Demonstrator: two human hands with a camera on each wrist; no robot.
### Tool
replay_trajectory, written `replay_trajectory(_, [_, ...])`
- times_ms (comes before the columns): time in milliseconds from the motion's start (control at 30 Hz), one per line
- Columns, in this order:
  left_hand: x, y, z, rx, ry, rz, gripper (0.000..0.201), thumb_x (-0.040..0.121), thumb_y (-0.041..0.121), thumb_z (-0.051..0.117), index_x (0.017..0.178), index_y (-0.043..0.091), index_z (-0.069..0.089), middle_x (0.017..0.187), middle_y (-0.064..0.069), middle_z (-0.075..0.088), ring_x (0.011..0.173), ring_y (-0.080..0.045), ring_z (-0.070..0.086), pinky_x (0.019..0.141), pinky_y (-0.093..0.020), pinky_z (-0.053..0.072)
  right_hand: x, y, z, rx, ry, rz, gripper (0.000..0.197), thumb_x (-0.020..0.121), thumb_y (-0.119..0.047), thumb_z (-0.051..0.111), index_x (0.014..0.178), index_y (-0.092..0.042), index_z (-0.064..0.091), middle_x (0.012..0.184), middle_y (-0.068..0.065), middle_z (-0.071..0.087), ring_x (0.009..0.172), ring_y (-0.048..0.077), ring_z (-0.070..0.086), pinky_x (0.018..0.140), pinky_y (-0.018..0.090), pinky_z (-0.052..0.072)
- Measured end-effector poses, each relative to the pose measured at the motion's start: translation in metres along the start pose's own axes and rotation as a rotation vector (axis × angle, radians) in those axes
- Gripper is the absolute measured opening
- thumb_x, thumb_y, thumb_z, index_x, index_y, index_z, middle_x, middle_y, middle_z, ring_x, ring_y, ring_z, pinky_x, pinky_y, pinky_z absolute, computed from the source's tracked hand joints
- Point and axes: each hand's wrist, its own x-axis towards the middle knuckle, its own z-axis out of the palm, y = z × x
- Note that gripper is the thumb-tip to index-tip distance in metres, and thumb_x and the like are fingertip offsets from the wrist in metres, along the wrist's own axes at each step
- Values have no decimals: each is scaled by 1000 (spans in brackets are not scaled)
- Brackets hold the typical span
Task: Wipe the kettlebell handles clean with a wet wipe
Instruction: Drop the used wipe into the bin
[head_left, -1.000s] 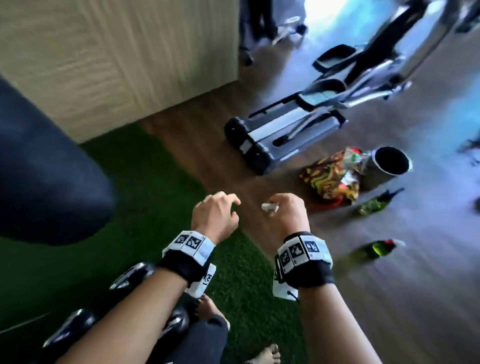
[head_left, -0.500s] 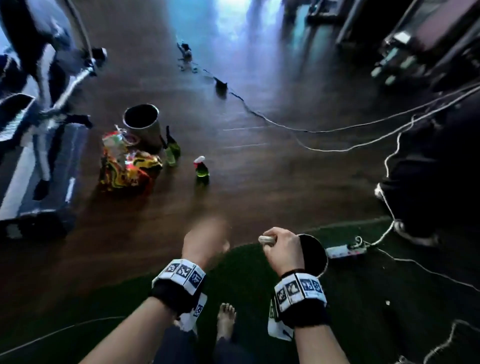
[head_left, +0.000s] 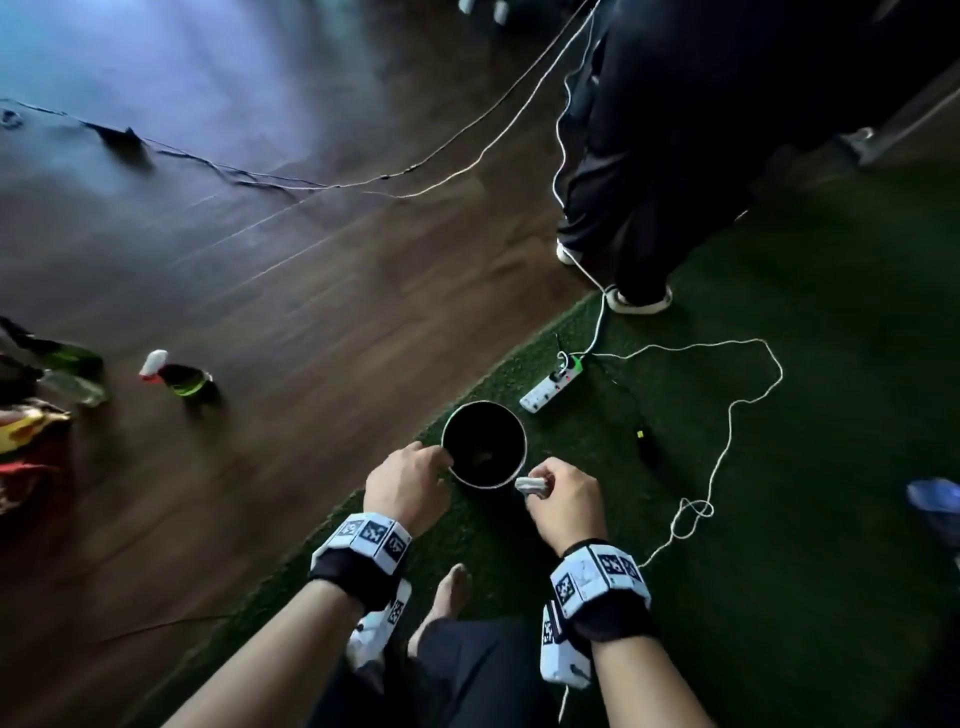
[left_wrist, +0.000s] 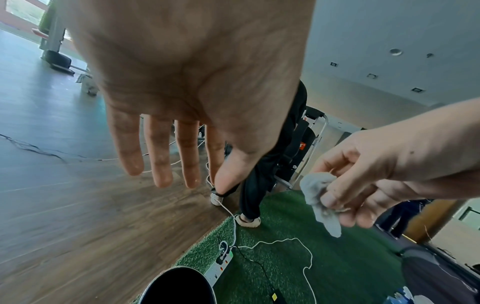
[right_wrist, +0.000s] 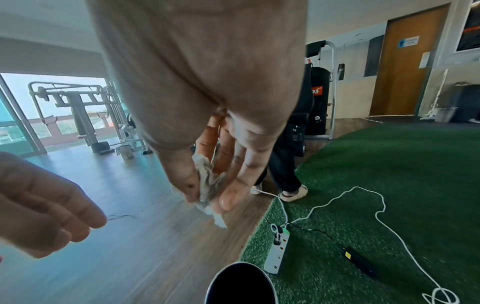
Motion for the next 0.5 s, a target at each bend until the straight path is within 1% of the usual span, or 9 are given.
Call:
replay_trajectory(67, [21,5,10,-24,-11,-19,35,87,30,60,120,38,66,114,7,65,112,-23,65,81,-34,52,21,7,1,-15,-4,-1,13,80,-5,69,91,-12,73,95,10,70,92,28,65,80,30,47])
replay_trajectory(167, [50,14,30,-84,-37,-92,38,85,27,59,121,37,67,113,5,65,111,-25,65,82,-35,52,60,18,6,-63,-51,-44,17,78,-3,69,93,-11,73,97,12,65,94,30,63,85,33,47])
replay_trajectory(233, [71,20,45,-136,-49,-153,38,84,26,60,120,36,68,114,4,65,112,-25,65,85,-34,52,92,26,9,-99,-113,-77,17,78,-3,68,91,-12,73,95,12,66,92,30,64,84,33,48])
replay_trajectory(333, [99,33,65,-234,-59,-263,37,86,29,63,122,35,67,121,3,64,116,-25,64,91,-36,52,140,37,2,-172,-225,-134,13,77,-7,69,86,-15,74,90,8,70,88,27,66,80,33,53])
replay_trajectory(433, [124,44,86,-323,-18,-410,36,88,32,62,124,36,66,121,3,63,117,-23,63,93,-37,53,195,47,0,-230,-320,-183,9,75,-12,72,82,-18,73,82,2,73,83,23,68,78,32,55])
replay_trajectory(500, [139,50,106,-367,17,-498,36,89,30,59,123,36,65,120,3,63,116,-23,63,92,-37,52,228,51,9,-267,-373,-210,6,76,-18,74,81,-19,73,80,-1,73,80,20,68,75,28,54])
